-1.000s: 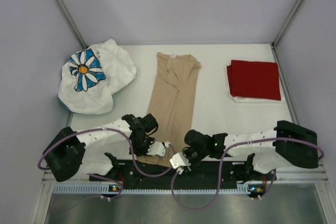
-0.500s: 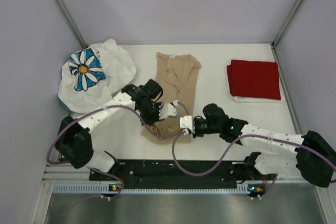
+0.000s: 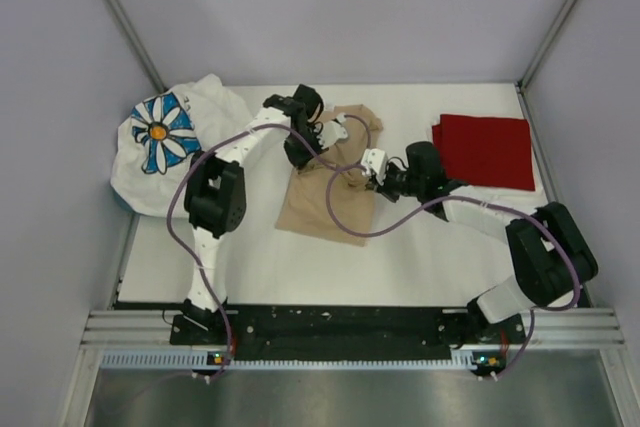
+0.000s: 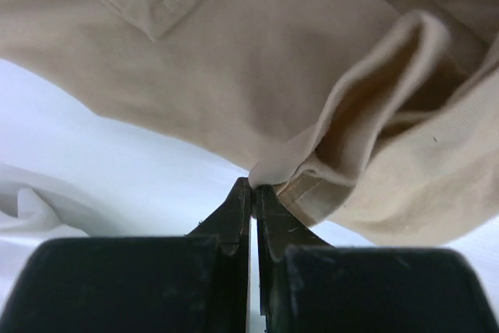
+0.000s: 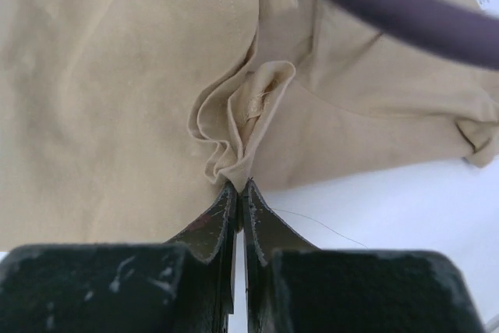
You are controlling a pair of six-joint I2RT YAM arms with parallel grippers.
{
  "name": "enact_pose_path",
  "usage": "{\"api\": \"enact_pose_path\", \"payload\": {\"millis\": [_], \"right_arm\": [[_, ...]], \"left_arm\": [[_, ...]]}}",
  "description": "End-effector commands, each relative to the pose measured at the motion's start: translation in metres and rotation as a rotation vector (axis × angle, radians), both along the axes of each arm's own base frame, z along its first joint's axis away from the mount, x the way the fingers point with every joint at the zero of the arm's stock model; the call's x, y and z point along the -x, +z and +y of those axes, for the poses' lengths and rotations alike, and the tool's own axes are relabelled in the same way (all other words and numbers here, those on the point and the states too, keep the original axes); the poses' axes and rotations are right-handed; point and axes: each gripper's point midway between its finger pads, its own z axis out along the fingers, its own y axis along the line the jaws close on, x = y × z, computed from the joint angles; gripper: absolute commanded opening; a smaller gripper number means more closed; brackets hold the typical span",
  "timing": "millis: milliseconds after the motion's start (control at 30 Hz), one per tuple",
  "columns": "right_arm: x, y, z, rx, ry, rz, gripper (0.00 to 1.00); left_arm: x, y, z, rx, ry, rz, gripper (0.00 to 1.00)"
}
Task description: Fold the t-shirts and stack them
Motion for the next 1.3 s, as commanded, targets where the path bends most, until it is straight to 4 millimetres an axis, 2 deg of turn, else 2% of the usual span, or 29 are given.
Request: {"api": "enact_pose_path", "payload": {"millis": [0,100,167,333,367,400,467,500,600,667,700,733,767,833,900,933,967,1000,1067,1133,1233,1267], "right_arm": [[-0.027,0.015,0.008,-0.004,0.068,-0.073,0.0],[-0.032,0.004,0.01,0.036,0.096,-0.04,0.0],[-0.037,0.003,0.011,0.035,0.087,-0.028,0.0],[-0.052,0.001,0.013,0.052,0.05,0.02,0.0],[-0.057,0.003,0.015,0.05,0.039,0.02,0.0],[-0.057,-0.003,0.01,0.072,0.011,0.049,0.0],[-0.073,-0.007,0.001,0.096,-0.104,0.069,0.12],[-0.082,-0.008,-0.005,0.092,-0.167,0.099,0.17],[-0.118,0.004,-0.025,-0.017,-0.351,0.197,0.38],[-0.146,0.021,-0.043,-0.179,-0.526,0.341,0.44],[-0.155,0.031,-0.051,-0.236,-0.586,0.413,0.45],[-0.161,0.044,-0.055,-0.298,-0.646,0.482,0.45],[-0.159,0.05,-0.057,-0.296,-0.653,0.495,0.45],[-0.138,0.064,-0.045,-0.281,-0.583,0.465,0.46],[-0.106,0.07,-0.029,-0.231,-0.454,0.348,0.48],[-0.084,0.072,-0.02,-0.207,-0.373,0.281,0.5],[-0.061,0.064,-0.012,-0.166,-0.297,0.229,0.55],[-0.04,0.066,-0.002,-0.123,-0.208,0.132,0.59],[0.001,0.048,0.01,-0.013,-0.074,-0.014,0.64],[0.034,0.022,0.017,0.111,0.015,-0.096,0.66],[0.063,-0.012,0.021,0.239,0.047,-0.048,0.64],[0.066,-0.019,0.021,0.268,0.039,-0.033,0.62]], "left_arm": [[-0.024,-0.001,0.009,-0.011,0.053,0.011,0.0],[-0.025,-0.014,0.012,-0.042,0.052,0.036,0.0],[-0.023,-0.019,0.017,-0.068,0.063,0.048,0.0],[-0.031,-0.019,0.024,-0.084,0.104,0.018,0.01],[-0.033,-0.018,0.023,-0.078,0.107,0.008,0.05],[-0.035,-0.018,0.021,-0.072,0.112,0.001,0.12],[-0.043,-0.015,0.02,-0.065,0.126,-0.032,0.26],[-0.052,-0.013,0.023,-0.075,0.143,-0.071,0.3],[-0.104,0.017,0.036,-0.092,0.234,-0.287,0.46],[-0.134,0.043,0.053,-0.092,0.309,-0.389,0.52],[-0.145,0.056,0.06,-0.083,0.339,-0.415,0.52],[-0.148,0.064,0.067,-0.071,0.361,-0.408,0.5],[-0.144,0.068,0.067,-0.05,0.359,-0.382,0.48],[-0.114,0.077,0.054,0.033,0.249,-0.303,0.42],[-0.067,0.082,0.034,0.138,0.081,-0.227,0.41],[-0.04,0.074,0.024,0.191,-0.024,-0.178,0.4],[-0.01,0.072,0.016,0.241,-0.115,-0.144,0.4],[0.011,0.067,0.012,0.272,-0.184,-0.132,0.43],[0.054,0.05,0.01,0.322,-0.277,-0.092,0.48],[0.084,0.036,0.011,0.331,-0.356,-0.054,0.5],[0.105,0.008,0.02,0.239,-0.389,-0.003,0.5],[0.11,-0.002,0.023,0.213,-0.389,0.016,0.51]]}}
